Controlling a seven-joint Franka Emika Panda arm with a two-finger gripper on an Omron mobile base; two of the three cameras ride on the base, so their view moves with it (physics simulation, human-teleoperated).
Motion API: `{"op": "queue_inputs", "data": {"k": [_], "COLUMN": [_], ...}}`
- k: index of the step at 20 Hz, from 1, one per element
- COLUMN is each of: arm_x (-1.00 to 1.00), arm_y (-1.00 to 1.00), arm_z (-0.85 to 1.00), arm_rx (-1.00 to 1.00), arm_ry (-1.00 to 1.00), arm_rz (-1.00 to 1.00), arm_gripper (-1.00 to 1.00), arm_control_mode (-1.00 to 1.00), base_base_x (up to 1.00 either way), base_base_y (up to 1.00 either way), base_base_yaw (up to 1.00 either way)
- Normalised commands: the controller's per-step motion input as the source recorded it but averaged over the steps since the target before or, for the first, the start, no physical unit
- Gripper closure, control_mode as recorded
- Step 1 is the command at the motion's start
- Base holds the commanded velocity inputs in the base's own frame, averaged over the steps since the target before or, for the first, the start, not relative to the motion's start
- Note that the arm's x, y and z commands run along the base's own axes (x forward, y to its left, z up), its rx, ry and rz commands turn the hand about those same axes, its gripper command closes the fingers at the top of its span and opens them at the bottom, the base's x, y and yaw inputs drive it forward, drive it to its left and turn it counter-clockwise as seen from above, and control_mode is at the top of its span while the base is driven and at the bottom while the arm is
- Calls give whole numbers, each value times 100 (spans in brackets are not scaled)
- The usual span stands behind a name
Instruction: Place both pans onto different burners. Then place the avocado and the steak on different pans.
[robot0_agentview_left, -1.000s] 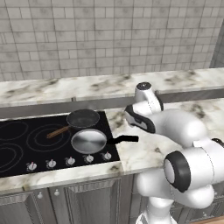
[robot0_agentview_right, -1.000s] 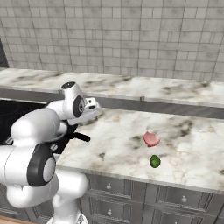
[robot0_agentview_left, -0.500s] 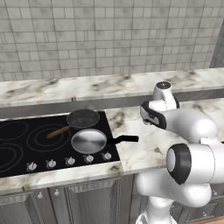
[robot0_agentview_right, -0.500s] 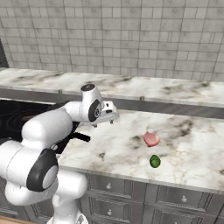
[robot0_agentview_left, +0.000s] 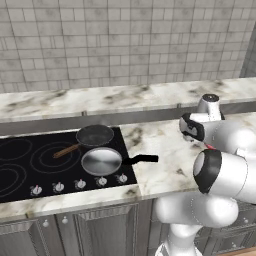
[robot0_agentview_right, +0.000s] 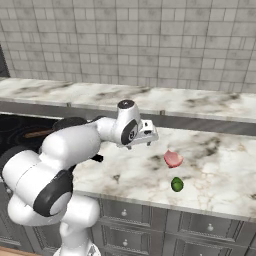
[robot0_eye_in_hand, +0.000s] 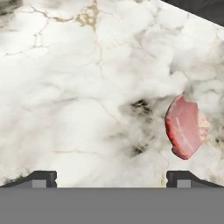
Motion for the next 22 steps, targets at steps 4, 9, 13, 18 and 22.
{"op": "queue_inputs", "data": {"k": [4,9,13,18,22], "arm_x": [2,2,3,5,6], "arm_y": [-71,-61,-48,-10,0], "arm_z": [-6,-11,-16,-21,-19], "arm_rx": [1,3,5,5,0], "arm_ry": [0,0,0,0,0], "arm_rz": [-1,0,0,0,0], "arm_gripper": [-100,-100,-100,-100,-100], "arm_control_mode": [-100,-100,-100,-100,-100], "base_base_x": [0,0,0,0,0], "base_base_y": [0,0,0,0,0], "base_base_yaw": [0,0,0,0,0]}}
